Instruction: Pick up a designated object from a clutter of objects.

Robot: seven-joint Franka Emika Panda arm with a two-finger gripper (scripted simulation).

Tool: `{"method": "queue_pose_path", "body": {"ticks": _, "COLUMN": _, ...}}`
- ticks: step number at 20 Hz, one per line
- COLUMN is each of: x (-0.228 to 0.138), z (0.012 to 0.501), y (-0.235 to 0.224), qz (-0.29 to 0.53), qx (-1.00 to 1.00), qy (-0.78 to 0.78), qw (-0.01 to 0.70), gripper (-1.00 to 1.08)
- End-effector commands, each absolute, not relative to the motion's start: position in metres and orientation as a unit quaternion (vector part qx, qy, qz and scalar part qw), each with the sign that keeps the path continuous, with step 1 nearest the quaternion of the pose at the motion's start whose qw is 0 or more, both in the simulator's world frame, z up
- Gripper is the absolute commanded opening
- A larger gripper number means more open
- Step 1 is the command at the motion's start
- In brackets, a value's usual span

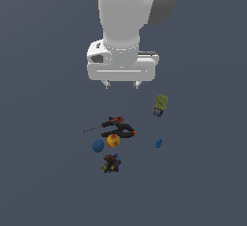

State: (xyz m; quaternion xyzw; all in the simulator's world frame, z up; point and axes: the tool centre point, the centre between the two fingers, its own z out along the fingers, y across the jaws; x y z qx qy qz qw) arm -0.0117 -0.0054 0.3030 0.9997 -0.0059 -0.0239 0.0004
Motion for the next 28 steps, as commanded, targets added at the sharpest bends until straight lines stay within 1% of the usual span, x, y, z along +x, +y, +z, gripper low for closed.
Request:
{"method": "queue_pose_path", "body": {"ticks": 1, "x": -0.012, "z": 0.303, "y": -0.005, "qz": -0.024, "qx": 1.000, "qy": -0.006, "qw": 0.000, "gripper": 1.00}}
{"method": "queue_pose_path", "body": {"ticks": 17, "x": -0.013, "z": 0.312, "y": -0.008, "qz": -0.022, "qx": 1.000, "qy": -0.001, "qw": -0.008, "gripper": 1.00}}
{"method": "queue_pose_path", "body": {"ticks": 28, "x": -0.006, "z": 0.289, "y": -0.015, "qz": -0.021, "qx": 0.998, "qy": -0.064, "qw": -0.011, "gripper": 1.00}}
